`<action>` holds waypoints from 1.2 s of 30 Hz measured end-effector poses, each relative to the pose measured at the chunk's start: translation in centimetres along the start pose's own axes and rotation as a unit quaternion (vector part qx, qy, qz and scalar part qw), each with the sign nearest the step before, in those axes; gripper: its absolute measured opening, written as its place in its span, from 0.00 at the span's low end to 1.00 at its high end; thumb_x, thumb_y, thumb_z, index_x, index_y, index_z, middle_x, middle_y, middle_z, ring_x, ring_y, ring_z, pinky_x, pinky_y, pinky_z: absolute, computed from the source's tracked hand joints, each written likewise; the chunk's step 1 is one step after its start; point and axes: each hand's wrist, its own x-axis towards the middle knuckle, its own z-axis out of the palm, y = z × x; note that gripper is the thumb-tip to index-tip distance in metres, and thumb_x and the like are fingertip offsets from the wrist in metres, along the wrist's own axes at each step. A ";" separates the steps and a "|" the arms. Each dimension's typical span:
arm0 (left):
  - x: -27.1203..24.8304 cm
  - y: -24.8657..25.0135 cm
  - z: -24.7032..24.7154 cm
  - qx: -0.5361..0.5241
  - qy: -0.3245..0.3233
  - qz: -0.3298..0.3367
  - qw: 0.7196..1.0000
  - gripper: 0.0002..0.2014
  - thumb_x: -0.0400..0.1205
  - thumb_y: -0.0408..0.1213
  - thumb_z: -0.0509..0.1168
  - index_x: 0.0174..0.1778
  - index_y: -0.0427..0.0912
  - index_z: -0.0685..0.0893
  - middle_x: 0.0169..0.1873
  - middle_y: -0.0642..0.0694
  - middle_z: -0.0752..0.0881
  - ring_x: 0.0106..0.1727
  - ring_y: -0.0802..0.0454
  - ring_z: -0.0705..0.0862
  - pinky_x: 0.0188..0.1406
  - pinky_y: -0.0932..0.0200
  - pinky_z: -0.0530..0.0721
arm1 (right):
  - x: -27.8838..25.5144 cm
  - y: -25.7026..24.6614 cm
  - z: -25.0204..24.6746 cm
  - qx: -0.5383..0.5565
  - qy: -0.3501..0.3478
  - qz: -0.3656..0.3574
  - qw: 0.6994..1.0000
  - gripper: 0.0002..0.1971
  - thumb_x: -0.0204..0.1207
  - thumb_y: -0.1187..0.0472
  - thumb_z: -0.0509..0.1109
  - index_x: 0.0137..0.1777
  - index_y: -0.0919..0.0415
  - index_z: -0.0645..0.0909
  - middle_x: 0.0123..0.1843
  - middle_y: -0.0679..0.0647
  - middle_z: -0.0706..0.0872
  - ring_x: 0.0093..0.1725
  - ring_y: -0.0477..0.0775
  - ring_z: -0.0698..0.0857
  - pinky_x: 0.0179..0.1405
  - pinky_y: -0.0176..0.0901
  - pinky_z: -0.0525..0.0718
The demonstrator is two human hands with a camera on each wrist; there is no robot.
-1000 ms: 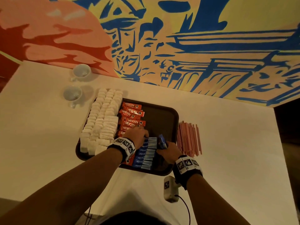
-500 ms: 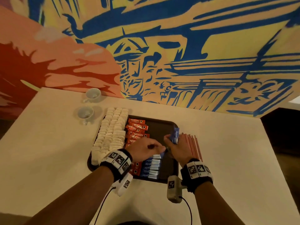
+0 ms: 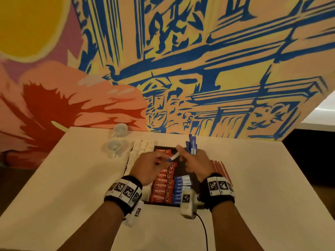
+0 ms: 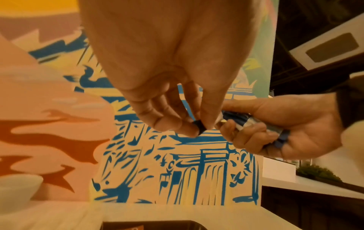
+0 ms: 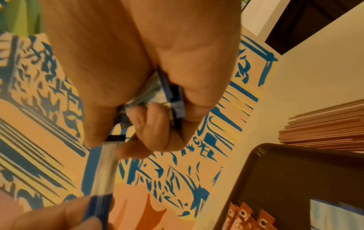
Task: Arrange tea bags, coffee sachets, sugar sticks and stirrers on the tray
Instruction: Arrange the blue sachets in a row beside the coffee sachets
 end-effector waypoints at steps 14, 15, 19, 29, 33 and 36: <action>-3.5 1.6 -3.8 -0.205 0.068 0.022 0.976 0.08 0.81 0.33 0.74 0.53 0.48 0.91 0.36 0.50 0.91 0.35 0.56 0.85 0.33 0.63 0.81 | -6.8 -2.2 0.7 0.021 -0.031 -0.114 0.993 0.10 0.77 0.69 0.78 0.56 0.73 0.86 0.29 0.48 0.86 0.20 0.38 0.80 0.19 0.27 0.74; -3.5 1.8 -4.0 -0.213 0.068 0.024 0.974 0.07 0.81 0.33 0.74 0.53 0.47 0.91 0.35 0.48 0.91 0.34 0.54 0.85 0.33 0.62 0.81 | -6.8 -2.4 0.6 0.021 -0.027 -0.122 0.992 0.10 0.77 0.69 0.78 0.55 0.74 0.87 0.28 0.47 0.86 0.20 0.37 0.79 0.19 0.26 0.73; -3.3 3.3 -4.1 -0.227 0.058 0.035 0.971 0.08 0.81 0.33 0.74 0.55 0.43 0.90 0.35 0.32 0.88 0.34 0.50 0.85 0.34 0.64 0.81 | -6.2 -3.0 -0.5 0.024 0.019 -0.154 0.988 0.07 0.75 0.67 0.80 0.50 0.69 0.89 0.25 0.42 0.85 0.22 0.36 0.79 0.22 0.25 0.73; -2.1 5.0 -2.6 -0.169 0.138 0.013 0.976 0.07 0.86 0.33 0.68 0.55 0.47 0.89 0.44 0.53 0.93 0.39 0.60 0.87 0.36 0.68 0.82 | -4.1 -2.6 -4.9 -0.021 0.043 -0.176 0.983 0.06 0.73 0.62 0.83 0.47 0.62 0.91 0.30 0.44 0.87 0.22 0.36 0.79 0.24 0.25 0.73; -2.8 5.3 0.3 0.063 0.079 0.098 0.990 0.12 0.83 0.42 0.72 0.62 0.56 0.86 0.58 0.62 0.85 0.57 0.64 0.79 0.54 0.69 0.77 | -4.0 -1.3 -6.3 -0.048 0.011 -0.147 0.988 0.06 0.73 0.60 0.83 0.47 0.60 0.91 0.34 0.49 0.90 0.22 0.36 0.78 0.25 0.28 0.72; -3.4 5.4 2.8 0.166 0.061 0.118 0.977 0.14 0.82 0.44 0.72 0.64 0.56 0.86 0.61 0.61 0.83 0.62 0.65 0.73 0.62 0.76 0.64 | -4.1 0.7 -7.1 -0.070 -0.022 -0.117 0.990 0.07 0.74 0.58 0.83 0.47 0.59 0.91 0.24 0.40 0.84 0.21 0.36 0.77 0.25 0.28 0.71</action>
